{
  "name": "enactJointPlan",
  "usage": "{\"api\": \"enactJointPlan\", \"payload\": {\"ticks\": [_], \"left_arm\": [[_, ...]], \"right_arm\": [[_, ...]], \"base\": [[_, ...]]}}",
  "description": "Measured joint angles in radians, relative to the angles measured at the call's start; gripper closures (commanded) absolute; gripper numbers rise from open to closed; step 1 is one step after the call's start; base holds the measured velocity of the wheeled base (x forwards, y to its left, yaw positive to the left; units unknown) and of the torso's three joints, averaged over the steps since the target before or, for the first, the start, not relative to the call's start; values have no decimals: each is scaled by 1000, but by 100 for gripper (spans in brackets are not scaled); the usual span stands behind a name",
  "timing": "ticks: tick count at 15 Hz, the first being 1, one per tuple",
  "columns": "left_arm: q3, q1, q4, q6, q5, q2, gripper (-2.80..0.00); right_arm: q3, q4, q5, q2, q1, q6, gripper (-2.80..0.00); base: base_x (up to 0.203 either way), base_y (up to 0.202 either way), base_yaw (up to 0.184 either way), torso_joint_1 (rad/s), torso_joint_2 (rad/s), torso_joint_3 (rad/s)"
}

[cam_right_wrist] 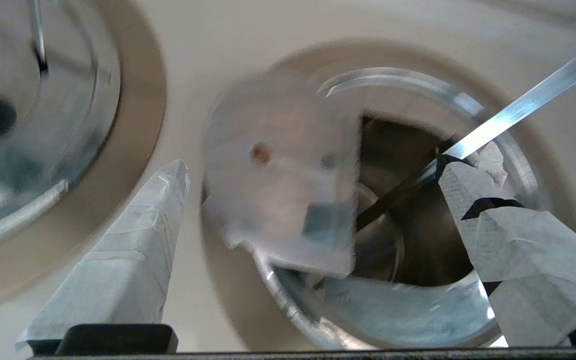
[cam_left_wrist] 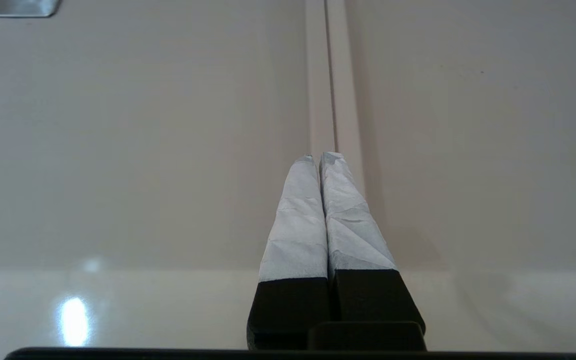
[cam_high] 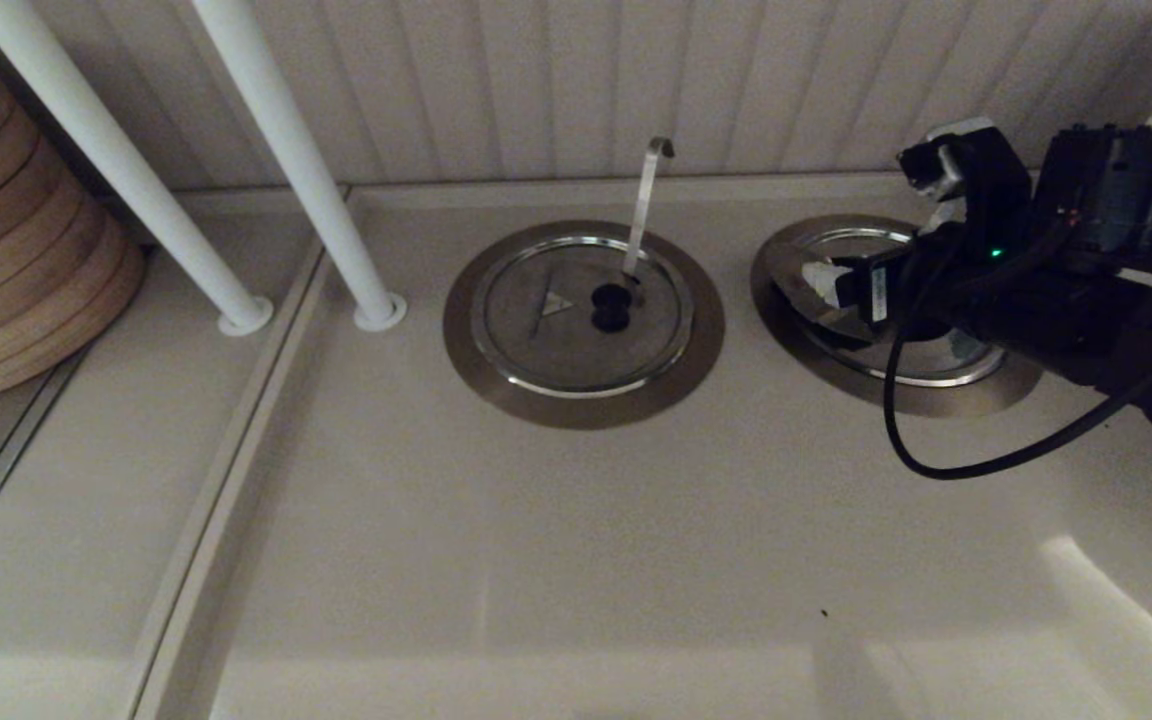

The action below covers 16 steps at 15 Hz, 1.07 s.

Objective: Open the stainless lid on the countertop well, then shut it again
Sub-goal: Close the lid

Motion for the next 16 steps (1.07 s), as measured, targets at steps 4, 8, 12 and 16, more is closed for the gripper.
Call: {"api": "enactJointPlan", "payload": {"ticks": [4,8,12,16], "left_arm": [[0,0,0,0,0,0,0],[0,0,0,0,0,0,0],[0,0,0,0,0,0,0],[0,0,0,0,0,0,0]], "right_arm": [[16,0,-31,38,40,-19,-280],[25,-2,-40,67,67,-19,-280],[25,-15,-69,108,69,-44,-280],[10,-110,-102,157,2,-114,-280]], "base": [[0,0,0,0,0,0],[0,0,0,0,0,0],[0,0,0,0,0,0],[0,0,0,0,0,0]]}}
